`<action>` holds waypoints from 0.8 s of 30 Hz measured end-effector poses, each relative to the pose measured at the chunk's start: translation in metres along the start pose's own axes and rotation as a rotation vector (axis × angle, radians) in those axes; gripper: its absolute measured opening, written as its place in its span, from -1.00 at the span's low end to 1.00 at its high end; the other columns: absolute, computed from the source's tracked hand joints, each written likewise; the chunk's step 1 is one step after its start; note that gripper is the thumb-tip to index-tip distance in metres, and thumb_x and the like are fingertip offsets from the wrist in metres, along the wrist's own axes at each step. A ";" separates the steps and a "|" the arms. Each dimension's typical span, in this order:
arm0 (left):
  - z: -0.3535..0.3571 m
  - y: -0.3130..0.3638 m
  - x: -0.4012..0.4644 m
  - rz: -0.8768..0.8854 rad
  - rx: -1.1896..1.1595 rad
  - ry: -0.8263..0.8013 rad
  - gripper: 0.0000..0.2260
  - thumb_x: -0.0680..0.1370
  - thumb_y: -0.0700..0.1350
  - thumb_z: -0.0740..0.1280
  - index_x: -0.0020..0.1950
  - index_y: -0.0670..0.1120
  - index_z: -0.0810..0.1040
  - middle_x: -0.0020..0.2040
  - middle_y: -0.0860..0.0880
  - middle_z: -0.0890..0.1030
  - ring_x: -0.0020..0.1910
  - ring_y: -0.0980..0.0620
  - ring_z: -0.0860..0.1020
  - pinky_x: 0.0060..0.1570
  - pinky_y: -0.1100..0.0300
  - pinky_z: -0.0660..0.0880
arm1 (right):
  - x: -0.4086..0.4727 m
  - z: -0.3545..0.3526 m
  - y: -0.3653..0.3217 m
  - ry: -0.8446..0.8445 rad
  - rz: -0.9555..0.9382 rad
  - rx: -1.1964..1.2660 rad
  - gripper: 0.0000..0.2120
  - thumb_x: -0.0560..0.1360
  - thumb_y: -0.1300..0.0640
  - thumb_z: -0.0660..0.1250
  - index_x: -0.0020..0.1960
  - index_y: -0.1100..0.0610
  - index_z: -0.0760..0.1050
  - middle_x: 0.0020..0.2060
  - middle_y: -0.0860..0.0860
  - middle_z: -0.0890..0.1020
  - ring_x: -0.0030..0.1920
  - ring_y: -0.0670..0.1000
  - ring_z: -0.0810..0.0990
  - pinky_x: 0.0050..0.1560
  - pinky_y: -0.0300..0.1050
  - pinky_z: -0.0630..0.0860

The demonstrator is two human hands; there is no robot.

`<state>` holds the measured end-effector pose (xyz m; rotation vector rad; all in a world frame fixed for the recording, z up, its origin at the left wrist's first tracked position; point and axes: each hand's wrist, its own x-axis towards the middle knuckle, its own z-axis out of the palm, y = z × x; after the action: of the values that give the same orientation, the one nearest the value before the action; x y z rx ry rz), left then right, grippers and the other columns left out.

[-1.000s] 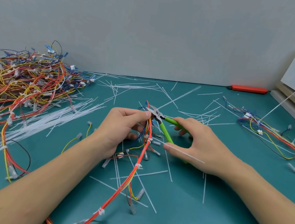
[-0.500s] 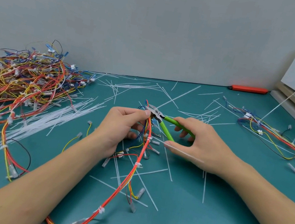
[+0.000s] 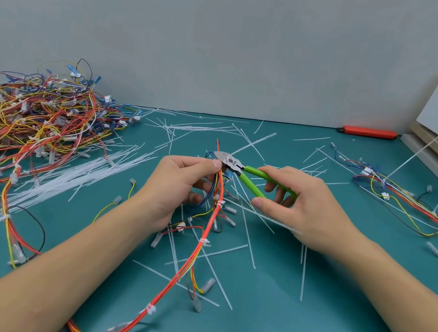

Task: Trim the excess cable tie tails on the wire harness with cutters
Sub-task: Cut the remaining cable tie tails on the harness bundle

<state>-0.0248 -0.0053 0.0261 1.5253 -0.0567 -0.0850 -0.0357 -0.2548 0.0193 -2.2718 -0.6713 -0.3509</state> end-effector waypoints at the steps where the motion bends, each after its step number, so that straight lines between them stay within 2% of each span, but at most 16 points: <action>1: 0.001 0.000 0.000 0.000 0.003 0.000 -0.86 0.56 -0.04 0.46 -0.06 -0.08 0.77 -0.22 0.01 0.67 -0.28 0.09 0.57 -0.38 0.25 0.46 | -0.001 0.001 0.001 0.007 0.004 0.018 -0.65 0.51 -0.05 0.53 0.27 -0.04 0.60 -0.10 -0.09 0.56 -0.19 -0.01 0.55 -0.13 -0.20 0.52; 3: 0.001 -0.001 0.000 -0.001 0.006 0.003 -0.87 0.55 -0.04 0.46 -0.07 -0.06 0.78 -0.22 0.01 0.67 -0.28 0.10 0.57 -0.39 0.26 0.45 | -0.002 0.004 0.000 0.022 0.012 0.041 -0.62 0.49 -0.06 0.55 0.26 -0.02 0.60 -0.10 -0.07 0.57 -0.16 0.00 0.55 -0.11 -0.15 0.54; 7: 0.001 -0.001 0.000 -0.006 0.014 0.007 -0.87 0.55 -0.03 0.47 -0.07 -0.06 0.78 -0.22 0.00 0.68 -0.29 0.11 0.57 -0.40 0.26 0.45 | -0.003 0.012 -0.003 0.051 0.007 0.024 -0.56 0.44 -0.10 0.57 0.25 -0.01 0.58 -0.09 -0.07 0.55 -0.13 -0.01 0.54 -0.09 -0.18 0.52; 12: 0.001 0.000 0.000 0.001 0.007 0.000 -0.87 0.56 -0.04 0.46 -0.12 -0.03 0.77 -0.24 0.03 0.67 -0.29 0.11 0.56 -0.38 0.25 0.45 | -0.001 0.001 -0.003 0.026 -0.010 0.036 -0.64 0.50 0.00 0.55 0.26 0.03 0.61 -0.13 -0.04 0.56 -0.26 0.00 0.55 -0.09 -0.01 0.53; 19: 0.003 0.001 -0.003 0.053 0.006 -0.028 -0.86 0.57 -0.05 0.45 -0.14 -0.04 0.76 -0.21 -0.01 0.67 -0.24 0.07 0.55 -0.35 0.24 0.48 | 0.000 -0.006 -0.004 0.072 -0.044 0.059 -0.57 0.48 0.12 0.58 0.32 0.03 0.60 -0.06 -0.07 0.57 -0.14 -0.01 0.57 0.05 0.01 0.59; 24: 0.004 0.002 -0.003 0.085 -0.008 -0.018 -0.87 0.58 -0.09 0.44 -0.11 -0.05 0.76 -0.20 -0.01 0.67 -0.21 0.06 0.55 -0.34 0.22 0.48 | 0.000 -0.004 -0.005 0.110 -0.058 0.065 -0.56 0.47 0.13 0.58 0.32 0.00 0.60 -0.05 -0.06 0.57 -0.12 0.01 0.56 0.04 -0.02 0.56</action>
<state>-0.0280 -0.0086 0.0283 1.5126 -0.1352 -0.0314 -0.0388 -0.2552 0.0247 -2.1580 -0.6830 -0.4711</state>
